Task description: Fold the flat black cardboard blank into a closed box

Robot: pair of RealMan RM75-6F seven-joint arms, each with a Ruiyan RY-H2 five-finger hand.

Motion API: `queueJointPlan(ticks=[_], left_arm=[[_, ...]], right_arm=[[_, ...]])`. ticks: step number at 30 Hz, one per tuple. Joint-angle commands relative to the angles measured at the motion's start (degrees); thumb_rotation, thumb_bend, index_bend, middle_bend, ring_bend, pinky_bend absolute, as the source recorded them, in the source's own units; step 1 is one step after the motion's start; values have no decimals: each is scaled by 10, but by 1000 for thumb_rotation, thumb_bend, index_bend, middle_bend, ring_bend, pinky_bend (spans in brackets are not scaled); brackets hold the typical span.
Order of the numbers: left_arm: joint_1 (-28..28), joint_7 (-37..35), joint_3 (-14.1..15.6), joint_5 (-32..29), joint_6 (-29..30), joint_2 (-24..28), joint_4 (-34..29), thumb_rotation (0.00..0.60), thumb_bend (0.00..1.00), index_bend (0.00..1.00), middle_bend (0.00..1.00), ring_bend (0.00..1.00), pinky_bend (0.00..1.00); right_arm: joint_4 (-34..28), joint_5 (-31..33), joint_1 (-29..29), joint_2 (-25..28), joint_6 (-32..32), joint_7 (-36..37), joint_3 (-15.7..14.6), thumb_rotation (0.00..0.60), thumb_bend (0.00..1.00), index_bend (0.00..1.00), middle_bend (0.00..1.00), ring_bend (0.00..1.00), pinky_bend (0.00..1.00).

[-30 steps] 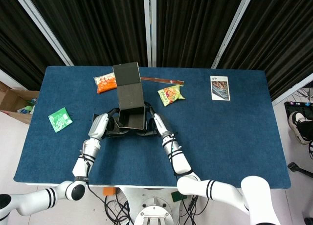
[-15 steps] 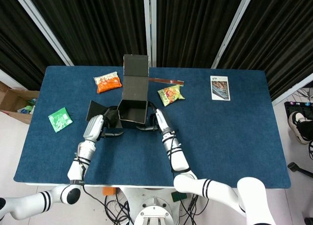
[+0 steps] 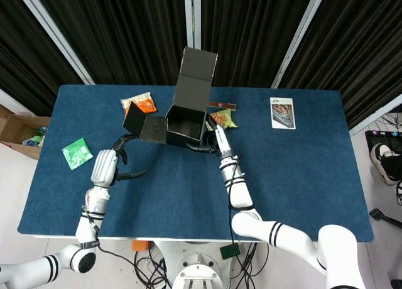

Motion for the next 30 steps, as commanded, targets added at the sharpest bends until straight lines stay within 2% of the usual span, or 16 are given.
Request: queueJointPlan(ticks=[1, 4, 6, 10, 17, 22, 30], left_arm=[[1, -17, 45, 47, -10, 8, 10, 526, 0, 326, 320, 685, 931], [-14, -14, 77, 77, -48, 15, 23, 574, 0, 356, 347, 688, 931], [-23, -1, 80, 82, -63, 11, 39, 574, 0, 357, 347, 686, 931], [-43, 1, 59, 78, -74, -3, 82, 592, 0, 356, 331, 684, 932], [-66, 3, 15, 95, -19, -11, 147, 600, 82, 347, 317, 688, 932], [-74, -6, 6, 113, 14, -1, 146, 600, 95, 347, 318, 688, 932], [-93, 4, 6, 140, 33, 17, 132, 600, 93, 335, 309, 687, 931]], right_arm=[[-31, 6, -8, 25, -19, 27, 13, 600, 322, 365, 482, 744, 1000], [-66, 8, -18, 50, -38, 47, 10, 600, 322, 365, 482, 744, 1000], [-86, 7, -26, 64, -48, 55, 3, 600, 322, 365, 482, 744, 1000], [-122, 1, -45, 90, -63, 61, -24, 600, 322, 365, 482, 744, 1000], [-161, -11, -66, 115, -65, 61, -61, 600, 321, 365, 481, 744, 1000], [-167, -21, -68, 116, -63, 57, -80, 600, 320, 365, 480, 744, 1000], [-167, -40, -63, 116, -66, 55, -99, 600, 321, 365, 477, 744, 1000]])
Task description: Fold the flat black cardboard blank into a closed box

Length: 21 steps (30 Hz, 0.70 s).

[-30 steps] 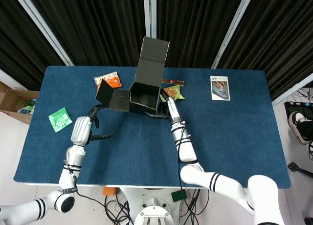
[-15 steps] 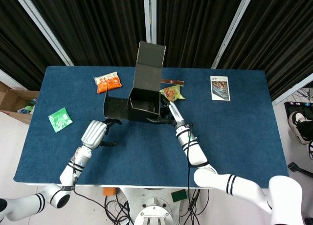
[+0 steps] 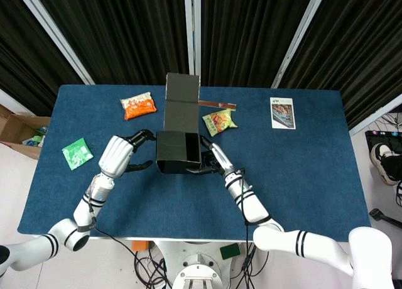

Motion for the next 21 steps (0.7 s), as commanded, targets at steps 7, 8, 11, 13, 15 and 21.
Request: queueJointPlan(ticks=[7, 8, 11, 13, 15, 21], left_arm=[[-16, 5, 2, 13, 8, 7, -3, 600, 90, 270, 255, 684, 931], [-17, 3, 3, 14, 11, 5, -2, 600, 89, 269, 253, 684, 932], [-20, 2, 4, 18, 17, 5, 1, 600, 88, 270, 252, 684, 931], [-22, 0, 7, 21, 17, 7, 1, 600, 84, 277, 255, 685, 932], [-25, -1, 9, 23, 16, 6, 2, 600, 76, 289, 260, 686, 931], [-36, -6, 13, 27, 10, 8, 3, 600, 62, 333, 300, 690, 931]], right_arm=[[-1, -6, 3, 4, -3, 3, -8, 600, 320, 365, 477, 744, 1000], [-1, -6, 4, 5, -3, 3, -8, 600, 320, 365, 477, 744, 1000], [0, -6, 5, 5, -4, 5, -8, 600, 321, 365, 477, 744, 1000], [1, -7, 6, 6, -5, 4, -9, 600, 320, 365, 477, 744, 1000], [2, -7, 7, 6, -4, 3, -11, 600, 320, 365, 477, 743, 1000], [4, -8, 10, 3, -5, 1, -16, 600, 320, 365, 477, 744, 1000]])
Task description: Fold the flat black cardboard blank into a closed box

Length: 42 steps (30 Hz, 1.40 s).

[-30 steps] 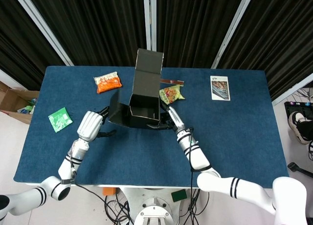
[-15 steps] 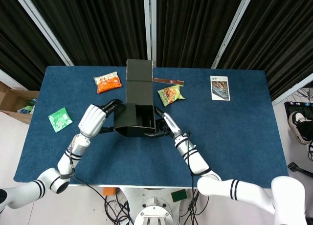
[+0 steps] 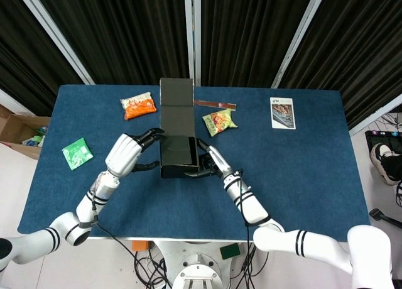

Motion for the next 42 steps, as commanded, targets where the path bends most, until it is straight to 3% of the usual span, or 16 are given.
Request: queueJointPlan(ticks=[1, 13, 27, 42], left_arm=[[-5, -1, 3, 4, -3, 2, 2, 600, 61, 344, 313, 690, 931], [-17, -8, 30, 22, -13, 7, 22, 600, 60, 380, 326, 691, 932], [-27, -29, 53, 33, -17, -26, 76, 600, 60, 412, 360, 690, 922], [-24, -36, 92, 44, -22, -94, 208, 600, 60, 416, 363, 689, 913]], right_arm=[[1, -1, 2, -1, 1, -2, -1, 600, 320, 365, 477, 744, 1000], [10, 3, 8, -6, 6, -15, -2, 600, 320, 365, 477, 744, 1000], [54, -7, 21, -29, -1, -7, -7, 600, 320, 365, 476, 744, 1000], [219, -99, 42, -89, -22, 106, -45, 600, 320, 364, 471, 741, 1000]])
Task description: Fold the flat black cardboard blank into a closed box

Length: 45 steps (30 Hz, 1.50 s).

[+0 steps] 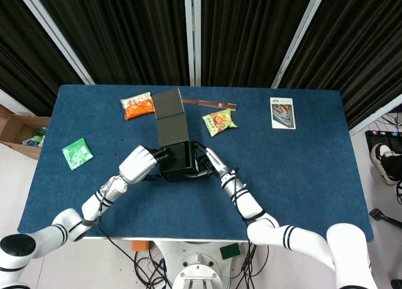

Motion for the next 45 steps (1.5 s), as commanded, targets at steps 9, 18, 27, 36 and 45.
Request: queueJointPlan(ticks=[9, 18, 27, 36, 45], left_arm=[[8, -30, 30, 5, -3, -51, 67, 600, 60, 415, 363, 689, 913], [-2, -31, 36, 8, -5, -64, 86, 600, 60, 411, 363, 688, 913], [-18, -25, 46, 13, -25, -54, 76, 600, 60, 460, 391, 689, 911], [-22, -5, 56, 21, -23, -57, 88, 600, 76, 577, 499, 703, 907], [-25, -1, 61, 22, -25, -61, 101, 600, 103, 634, 557, 709, 896]], right_arm=[[92, -82, 7, -30, 29, 62, -47, 600, 313, 364, 469, 735, 1000], [91, -105, 0, -8, 35, 80, -73, 600, 325, 365, 455, 719, 1000], [88, -109, -4, -2, 45, 77, -81, 600, 327, 365, 451, 718, 1000], [99, -112, -6, -7, 50, 89, -88, 600, 333, 365, 451, 718, 1000], [108, -118, -5, -12, 60, 100, -90, 600, 333, 365, 451, 718, 1000]])
